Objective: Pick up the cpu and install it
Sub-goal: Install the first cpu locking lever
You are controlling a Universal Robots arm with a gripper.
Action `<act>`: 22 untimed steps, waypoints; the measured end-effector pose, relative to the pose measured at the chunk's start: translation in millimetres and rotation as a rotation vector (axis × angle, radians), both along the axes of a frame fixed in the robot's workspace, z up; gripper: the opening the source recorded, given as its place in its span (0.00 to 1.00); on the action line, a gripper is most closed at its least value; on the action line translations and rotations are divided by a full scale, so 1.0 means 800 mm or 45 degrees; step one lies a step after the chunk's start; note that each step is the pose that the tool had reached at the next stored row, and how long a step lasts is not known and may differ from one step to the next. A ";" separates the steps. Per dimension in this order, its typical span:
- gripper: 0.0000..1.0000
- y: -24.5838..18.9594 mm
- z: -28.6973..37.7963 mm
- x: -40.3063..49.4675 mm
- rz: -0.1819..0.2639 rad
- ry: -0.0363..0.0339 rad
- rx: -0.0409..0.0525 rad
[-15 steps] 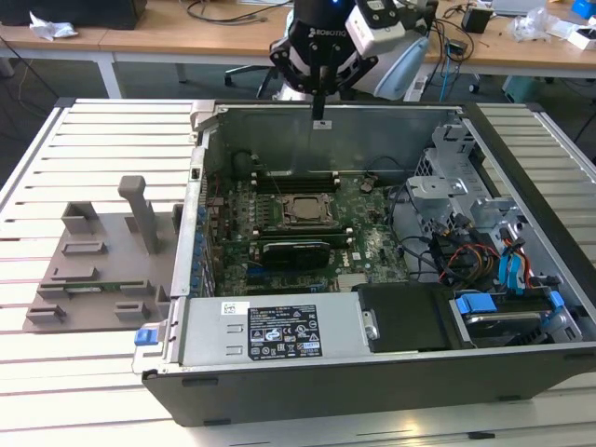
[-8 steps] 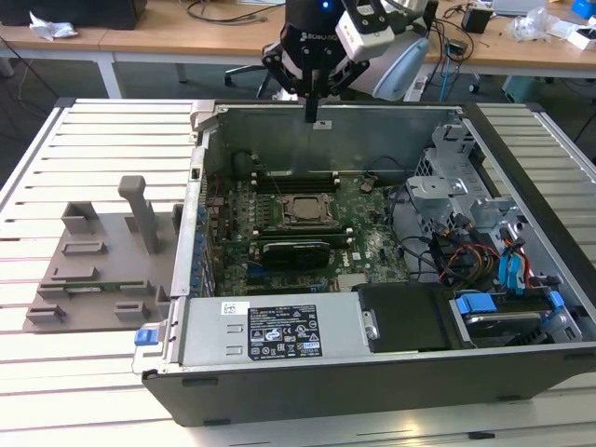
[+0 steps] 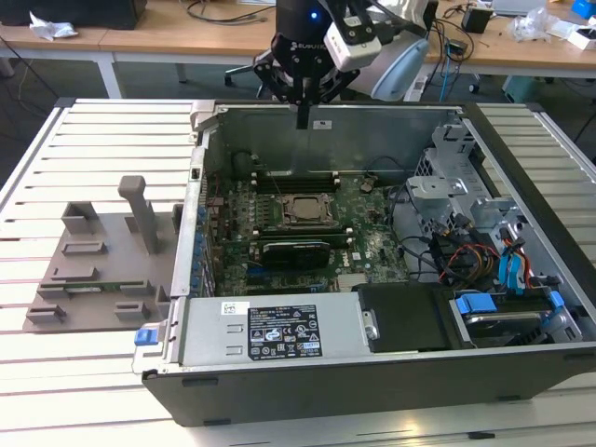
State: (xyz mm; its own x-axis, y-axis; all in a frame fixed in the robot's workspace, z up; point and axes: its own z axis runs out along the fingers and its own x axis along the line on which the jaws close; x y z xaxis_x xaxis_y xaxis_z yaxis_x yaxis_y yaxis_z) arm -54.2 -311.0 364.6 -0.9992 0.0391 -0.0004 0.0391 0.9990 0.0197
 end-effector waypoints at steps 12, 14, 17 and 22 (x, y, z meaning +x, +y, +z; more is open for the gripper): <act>0.11 0.0016 -0.0249 -0.024 0.000 -0.0002 0.000; 0.11 0.0023 -0.0301 -0.031 0.000 -0.0001 0.000; 0.11 0.0040 -0.0385 -0.043 0.000 0.0000 0.000; 0.11 0.0097 -0.0522 -0.057 0.003 0.0002 0.000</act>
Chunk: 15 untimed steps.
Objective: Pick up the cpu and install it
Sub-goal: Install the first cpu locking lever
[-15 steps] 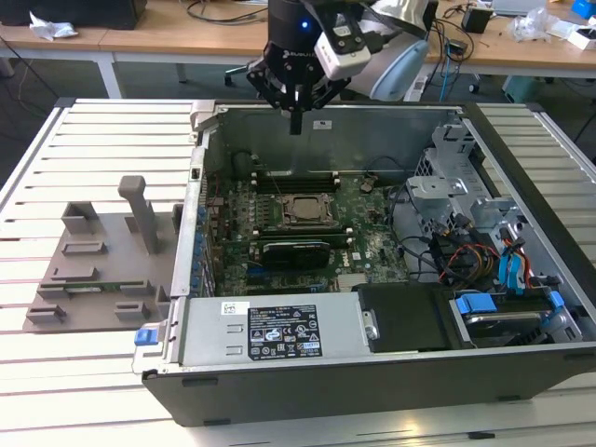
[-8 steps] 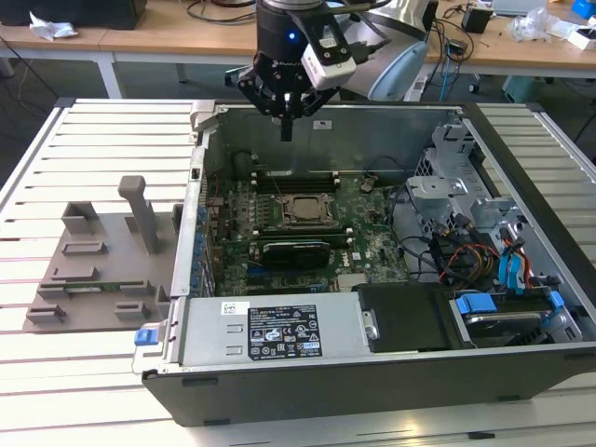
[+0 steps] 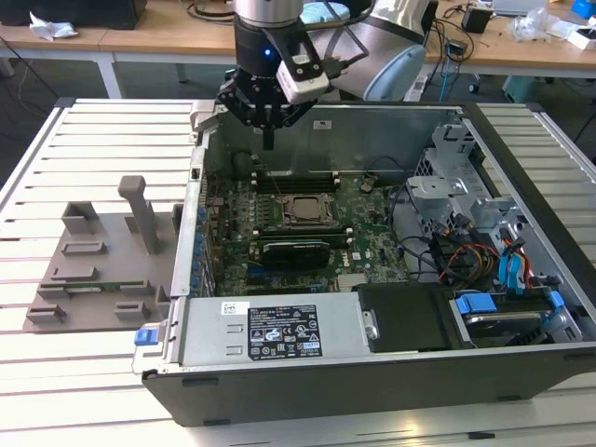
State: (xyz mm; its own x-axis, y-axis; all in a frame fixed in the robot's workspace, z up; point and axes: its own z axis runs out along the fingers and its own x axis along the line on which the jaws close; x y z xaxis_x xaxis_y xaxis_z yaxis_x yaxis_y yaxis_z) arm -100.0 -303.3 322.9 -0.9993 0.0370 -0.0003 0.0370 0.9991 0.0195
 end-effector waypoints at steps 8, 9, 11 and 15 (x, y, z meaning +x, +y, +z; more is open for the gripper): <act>0.11 0.0108 -0.0188 -0.012 0.014 -0.0006 0.000; 0.11 0.0138 -0.0232 -0.012 0.019 -0.0008 0.000; 0.11 0.0195 -0.0331 -0.013 0.032 -0.0009 0.000; 0.11 0.0233 -0.0479 -0.015 0.066 -0.0007 0.000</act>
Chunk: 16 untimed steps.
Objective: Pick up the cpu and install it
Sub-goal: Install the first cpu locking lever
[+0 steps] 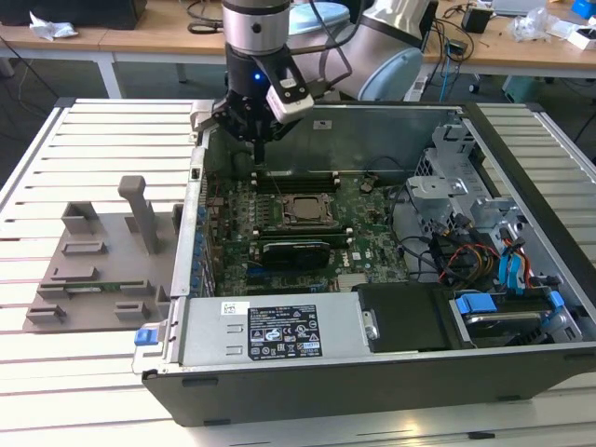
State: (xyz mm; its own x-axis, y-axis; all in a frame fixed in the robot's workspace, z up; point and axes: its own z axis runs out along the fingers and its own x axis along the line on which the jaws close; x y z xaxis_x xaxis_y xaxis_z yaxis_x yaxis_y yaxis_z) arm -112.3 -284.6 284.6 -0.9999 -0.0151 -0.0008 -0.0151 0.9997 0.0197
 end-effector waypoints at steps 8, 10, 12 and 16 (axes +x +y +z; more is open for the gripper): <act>0.11 0.0031 -0.0289 0.001 0.032 0.0001 0.000; 0.11 0.0031 -0.0316 0.004 0.032 0.0002 0.000; 0.11 0.0031 -0.0319 0.008 0.031 0.0001 0.000; 0.11 0.0031 -0.0320 0.020 0.031 0.0000 0.000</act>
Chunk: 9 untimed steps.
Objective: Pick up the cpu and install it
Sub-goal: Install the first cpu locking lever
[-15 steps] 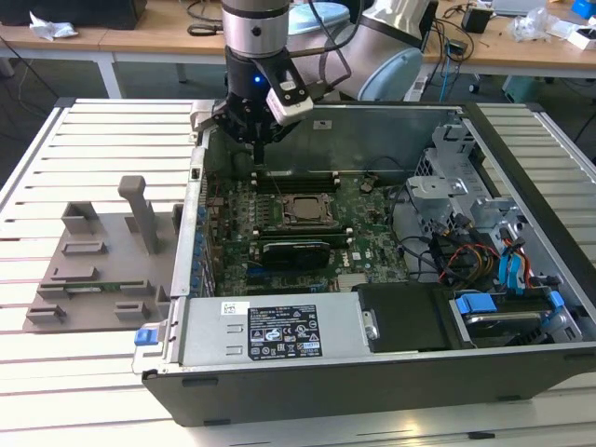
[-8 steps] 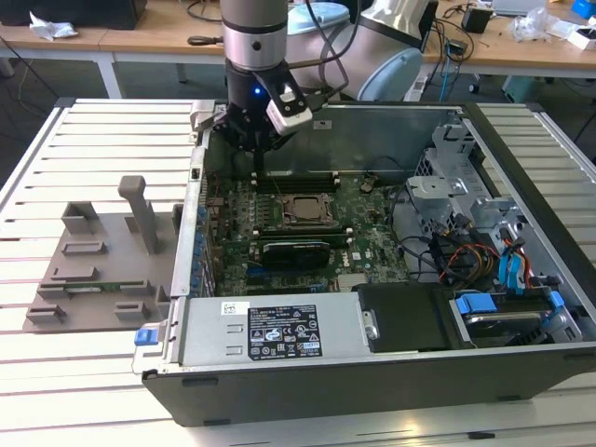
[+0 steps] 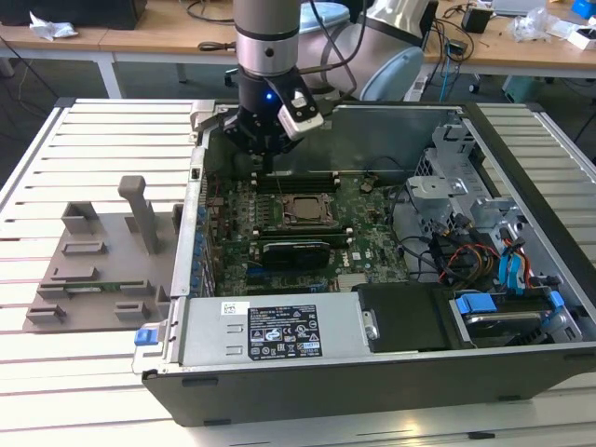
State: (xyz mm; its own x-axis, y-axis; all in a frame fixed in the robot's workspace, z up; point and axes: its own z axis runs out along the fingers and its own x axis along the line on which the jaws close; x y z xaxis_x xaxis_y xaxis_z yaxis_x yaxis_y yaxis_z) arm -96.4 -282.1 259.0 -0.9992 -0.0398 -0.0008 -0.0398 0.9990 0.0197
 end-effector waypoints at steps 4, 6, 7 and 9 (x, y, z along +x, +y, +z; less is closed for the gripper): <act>0.11 0.0000 -0.0001 0.012 0.000 0.0003 0.000; 0.11 0.0000 -0.0003 0.017 0.000 0.0008 0.000; 0.11 0.0000 -0.0004 0.018 0.000 0.0010 0.000; 0.11 0.0000 -0.0007 0.023 0.000 0.0013 0.000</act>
State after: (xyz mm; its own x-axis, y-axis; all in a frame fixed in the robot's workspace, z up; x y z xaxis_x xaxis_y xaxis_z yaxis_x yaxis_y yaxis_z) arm -77.8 -282.2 258.4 -0.9992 -0.0400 0.0002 -0.0400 0.9990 0.0198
